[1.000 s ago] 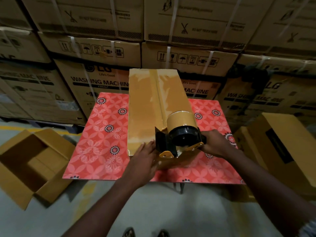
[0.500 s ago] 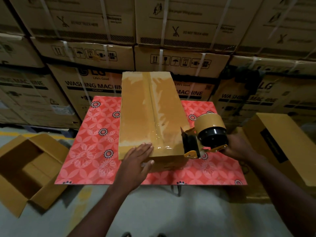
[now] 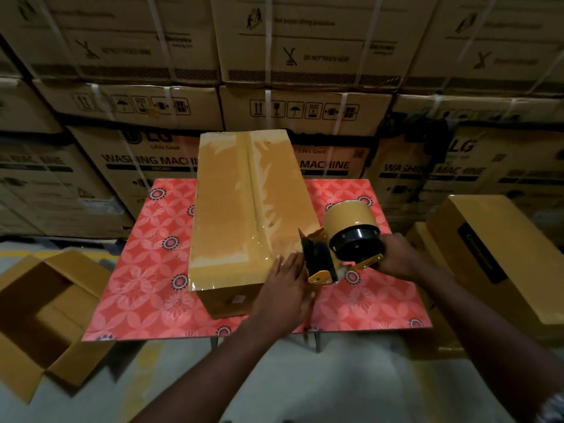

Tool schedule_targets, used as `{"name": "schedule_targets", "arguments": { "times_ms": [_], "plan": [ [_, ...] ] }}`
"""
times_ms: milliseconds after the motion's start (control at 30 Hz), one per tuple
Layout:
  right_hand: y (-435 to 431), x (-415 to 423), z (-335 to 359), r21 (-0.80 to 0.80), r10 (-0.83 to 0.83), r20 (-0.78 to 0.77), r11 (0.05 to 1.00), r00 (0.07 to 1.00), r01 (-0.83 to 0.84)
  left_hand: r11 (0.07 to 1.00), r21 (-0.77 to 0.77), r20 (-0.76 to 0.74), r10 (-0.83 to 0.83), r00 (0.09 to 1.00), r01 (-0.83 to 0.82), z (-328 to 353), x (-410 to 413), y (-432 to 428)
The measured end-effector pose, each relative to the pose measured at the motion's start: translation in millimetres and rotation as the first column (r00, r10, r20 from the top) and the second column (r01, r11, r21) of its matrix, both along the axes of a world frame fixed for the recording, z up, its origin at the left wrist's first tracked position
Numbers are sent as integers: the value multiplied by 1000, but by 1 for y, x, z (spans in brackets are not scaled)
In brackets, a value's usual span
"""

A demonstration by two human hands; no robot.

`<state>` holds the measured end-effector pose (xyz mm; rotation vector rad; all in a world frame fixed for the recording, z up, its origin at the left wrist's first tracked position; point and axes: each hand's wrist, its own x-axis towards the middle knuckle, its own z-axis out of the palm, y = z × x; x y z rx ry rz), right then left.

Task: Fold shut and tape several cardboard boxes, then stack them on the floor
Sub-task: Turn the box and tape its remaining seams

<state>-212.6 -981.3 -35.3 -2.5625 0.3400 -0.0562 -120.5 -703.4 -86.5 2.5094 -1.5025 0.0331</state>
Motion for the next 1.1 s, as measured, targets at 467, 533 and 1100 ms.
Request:
{"name": "schedule_targets", "arguments": {
  "times_ms": [467,533,1100],
  "plan": [
    [-40,0,-32,-183,-2,127,983,992,25,966,-243,-146,58,988,-93,-17,1,4],
    [-58,-7,-35,-228,-26,78,973,997,43,964,-245,-160,61,985,-100,-18,-1,4],
    [-50,-5,-73,-140,-203,-124,973,971,185,939,-303,-190,106,976,-161,-22,-6,-1]
  ]
}}
